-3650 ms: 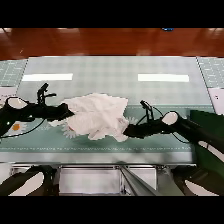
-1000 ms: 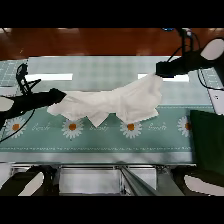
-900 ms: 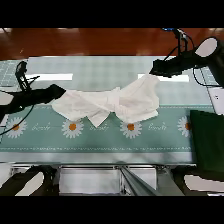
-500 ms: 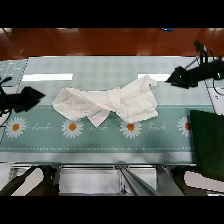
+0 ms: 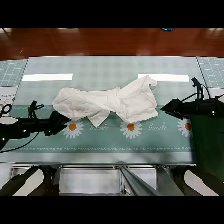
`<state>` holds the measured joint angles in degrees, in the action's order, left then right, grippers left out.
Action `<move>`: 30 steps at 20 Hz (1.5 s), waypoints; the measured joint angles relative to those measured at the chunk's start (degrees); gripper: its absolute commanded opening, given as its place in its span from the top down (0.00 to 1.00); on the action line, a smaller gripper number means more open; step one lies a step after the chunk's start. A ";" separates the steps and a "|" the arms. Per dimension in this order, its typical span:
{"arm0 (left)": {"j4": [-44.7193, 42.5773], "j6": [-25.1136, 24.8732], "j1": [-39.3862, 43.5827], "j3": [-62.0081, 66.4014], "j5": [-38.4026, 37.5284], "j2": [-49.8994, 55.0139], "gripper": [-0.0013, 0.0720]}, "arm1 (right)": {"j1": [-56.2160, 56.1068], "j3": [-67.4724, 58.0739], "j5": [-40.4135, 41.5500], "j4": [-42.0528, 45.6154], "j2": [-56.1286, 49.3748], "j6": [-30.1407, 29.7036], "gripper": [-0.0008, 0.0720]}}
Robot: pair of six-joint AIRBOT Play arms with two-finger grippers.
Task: Fold the shirts.
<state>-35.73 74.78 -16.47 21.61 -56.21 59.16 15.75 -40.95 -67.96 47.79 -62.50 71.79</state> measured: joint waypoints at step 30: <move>6.34 -4.79 13.62 13.07 12.52 7.13 0.96 | -14.80 -4.26 9.18 -2.80 -20.96 1.11 0.96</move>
<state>-29.39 70.00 -2.85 34.68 -43.68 66.28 0.95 -45.21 -58.78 44.99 -83.46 72.90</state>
